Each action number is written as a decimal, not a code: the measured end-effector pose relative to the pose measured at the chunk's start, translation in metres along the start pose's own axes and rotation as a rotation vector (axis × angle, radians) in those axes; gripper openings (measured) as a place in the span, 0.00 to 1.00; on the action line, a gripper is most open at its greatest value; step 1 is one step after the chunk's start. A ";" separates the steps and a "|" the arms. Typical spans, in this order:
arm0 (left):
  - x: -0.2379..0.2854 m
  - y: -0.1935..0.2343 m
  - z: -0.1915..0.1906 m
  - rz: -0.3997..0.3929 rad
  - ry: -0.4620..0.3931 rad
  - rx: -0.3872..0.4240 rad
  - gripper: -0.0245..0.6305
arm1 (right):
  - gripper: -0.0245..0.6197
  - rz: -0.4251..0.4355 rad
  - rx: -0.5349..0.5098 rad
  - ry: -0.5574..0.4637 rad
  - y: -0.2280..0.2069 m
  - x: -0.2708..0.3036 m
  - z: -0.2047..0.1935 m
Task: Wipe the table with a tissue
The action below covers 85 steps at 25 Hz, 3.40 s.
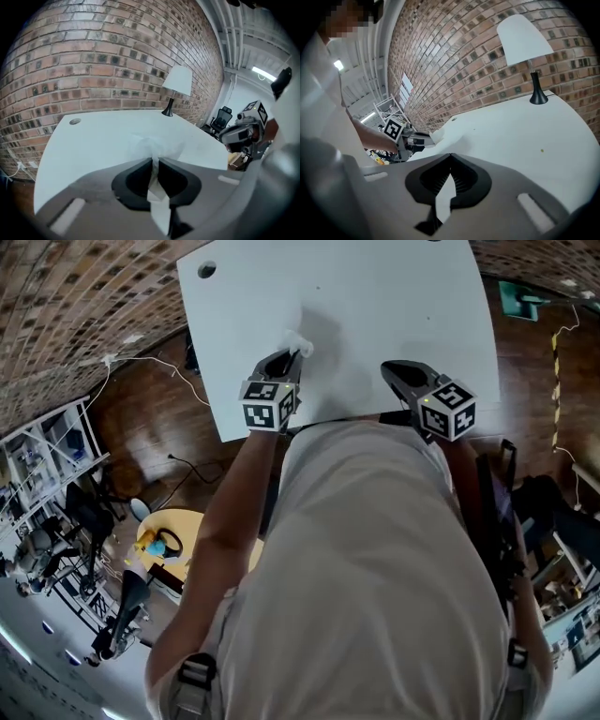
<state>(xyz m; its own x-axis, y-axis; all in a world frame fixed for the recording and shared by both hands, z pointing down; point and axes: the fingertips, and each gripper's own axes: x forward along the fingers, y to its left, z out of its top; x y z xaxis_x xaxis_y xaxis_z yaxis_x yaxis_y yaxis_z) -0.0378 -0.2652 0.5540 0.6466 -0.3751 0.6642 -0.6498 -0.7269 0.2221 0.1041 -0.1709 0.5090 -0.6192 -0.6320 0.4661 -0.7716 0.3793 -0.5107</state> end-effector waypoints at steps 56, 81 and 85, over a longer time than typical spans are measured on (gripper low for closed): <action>0.164 -0.129 0.081 -0.102 0.134 0.288 0.08 | 0.05 -0.027 0.185 -0.150 -0.158 -0.144 0.019; 0.146 0.064 0.086 0.533 0.241 0.024 0.06 | 0.05 -0.093 0.239 -0.132 -0.185 -0.182 -0.008; 0.164 0.022 0.088 0.420 0.220 0.168 0.06 | 0.05 -0.115 0.267 -0.142 -0.186 -0.191 -0.019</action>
<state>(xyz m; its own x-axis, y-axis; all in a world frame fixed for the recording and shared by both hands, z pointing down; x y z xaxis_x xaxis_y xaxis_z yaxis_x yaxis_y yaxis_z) 0.0889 -0.3934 0.6051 0.2316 -0.5384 0.8103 -0.7507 -0.6287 -0.2031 0.3630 -0.1077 0.5292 -0.4892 -0.7557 0.4353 -0.7580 0.1216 -0.6408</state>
